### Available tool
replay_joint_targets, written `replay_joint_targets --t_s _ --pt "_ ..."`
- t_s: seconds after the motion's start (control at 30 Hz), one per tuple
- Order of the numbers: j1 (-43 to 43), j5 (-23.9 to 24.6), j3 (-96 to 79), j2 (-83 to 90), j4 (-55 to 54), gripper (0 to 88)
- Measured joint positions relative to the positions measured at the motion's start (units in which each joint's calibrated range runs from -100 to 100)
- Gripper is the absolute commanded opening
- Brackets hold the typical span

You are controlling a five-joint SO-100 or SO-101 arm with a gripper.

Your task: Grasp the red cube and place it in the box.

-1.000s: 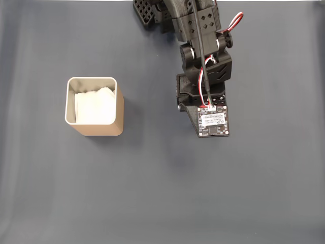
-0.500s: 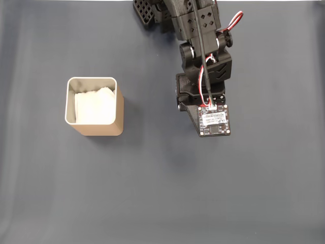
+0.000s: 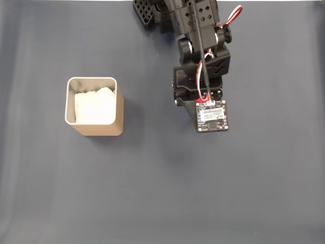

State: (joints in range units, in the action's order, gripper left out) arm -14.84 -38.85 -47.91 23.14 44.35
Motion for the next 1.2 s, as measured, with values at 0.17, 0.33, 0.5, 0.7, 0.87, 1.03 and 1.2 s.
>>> replay_joint_targets --t_s 0.17,0.33,0.5,0.7,0.87,1.03,1.2 --pt "1.8 -0.7 3.5 2.2 6.4 0.2" --pt "2.8 -0.9 8.9 4.2 15.0 0.2" --pt "3.7 -1.0 16.2 6.2 24.7 0.2" --pt "7.0 -0.8 24.5 6.8 33.0 0.2" --pt "11.8 -1.8 30.8 6.8 37.3 0.2" --pt "17.3 -4.1 35.2 5.2 38.5 0.2" --pt "21.9 -5.8 40.3 1.7 38.7 0.3"
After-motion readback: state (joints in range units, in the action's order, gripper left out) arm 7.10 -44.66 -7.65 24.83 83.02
